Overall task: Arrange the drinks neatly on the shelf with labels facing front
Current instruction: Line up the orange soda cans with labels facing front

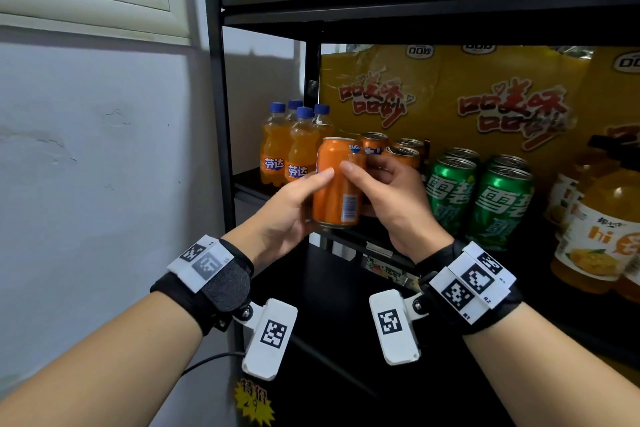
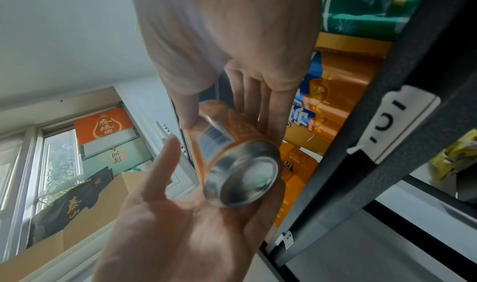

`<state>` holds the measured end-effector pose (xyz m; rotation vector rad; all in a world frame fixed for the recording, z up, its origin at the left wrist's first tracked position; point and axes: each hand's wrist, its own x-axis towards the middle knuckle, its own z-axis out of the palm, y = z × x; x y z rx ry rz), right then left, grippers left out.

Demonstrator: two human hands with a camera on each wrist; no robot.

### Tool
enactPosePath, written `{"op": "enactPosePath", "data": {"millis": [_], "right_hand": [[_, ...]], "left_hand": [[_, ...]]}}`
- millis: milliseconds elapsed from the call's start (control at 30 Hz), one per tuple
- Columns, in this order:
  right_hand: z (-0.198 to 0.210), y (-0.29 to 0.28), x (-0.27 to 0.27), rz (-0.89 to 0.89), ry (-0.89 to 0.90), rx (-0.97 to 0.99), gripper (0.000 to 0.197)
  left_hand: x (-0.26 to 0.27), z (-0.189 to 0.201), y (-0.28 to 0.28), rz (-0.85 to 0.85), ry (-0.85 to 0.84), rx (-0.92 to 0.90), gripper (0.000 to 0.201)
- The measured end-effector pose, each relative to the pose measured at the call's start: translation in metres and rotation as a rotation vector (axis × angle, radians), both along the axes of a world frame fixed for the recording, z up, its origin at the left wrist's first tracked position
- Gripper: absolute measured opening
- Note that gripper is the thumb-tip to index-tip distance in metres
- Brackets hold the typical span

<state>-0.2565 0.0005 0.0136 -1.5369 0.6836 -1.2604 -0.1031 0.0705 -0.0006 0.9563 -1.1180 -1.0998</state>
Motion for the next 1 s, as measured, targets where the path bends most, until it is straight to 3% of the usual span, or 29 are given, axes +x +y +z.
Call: {"op": "enactPosePath", "data": {"millis": [100, 167, 367, 467, 600, 767, 867, 933, 1000], "right_hand": [[-0.001, -0.005, 0.002, -0.020, 0.011, -0.007, 0.042], [-0.002, -0.008, 0.001, -0.040, 0.064, -0.048, 0.038], [-0.004, -0.007, 0.001, 0.009, 0.112, -0.069, 0.072], [-0.003, -0.007, 0.003, 0.046, 0.077, -0.022, 0.076], [0.000, -0.009, 0.005, 0.064, -0.001, 0.013, 0.065], [-0.001, -0.013, 0.001, 0.029, 0.137, -0.076, 0.035], [0.003, -0.013, -0.001, 0.053, 0.210, -0.029, 0.054], [0.006, -0.011, 0.000, 0.051, 0.259, 0.014, 0.071], [0.007, -0.008, -0.001, 0.087, 0.293, 0.081, 0.069]], "left_hand": [[0.001, 0.004, 0.002, -0.027, 0.116, 0.030, 0.038], [0.003, 0.004, 0.001, 0.002, 0.075, 0.032, 0.034], [0.003, 0.000, 0.001, 0.118, -0.046, -0.050, 0.062], [0.001, 0.001, 0.001, 0.131, -0.039, -0.050, 0.069], [-0.002, 0.007, 0.005, -0.019, 0.070, 0.017, 0.049], [0.005, 0.011, 0.011, -0.017, 0.110, 0.059, 0.042], [0.004, 0.012, 0.013, 0.001, 0.076, 0.069, 0.043], [0.003, 0.013, 0.015, 0.015, 0.093, 0.104, 0.056], [0.003, 0.015, 0.014, 0.033, 0.117, 0.161, 0.071]]}}
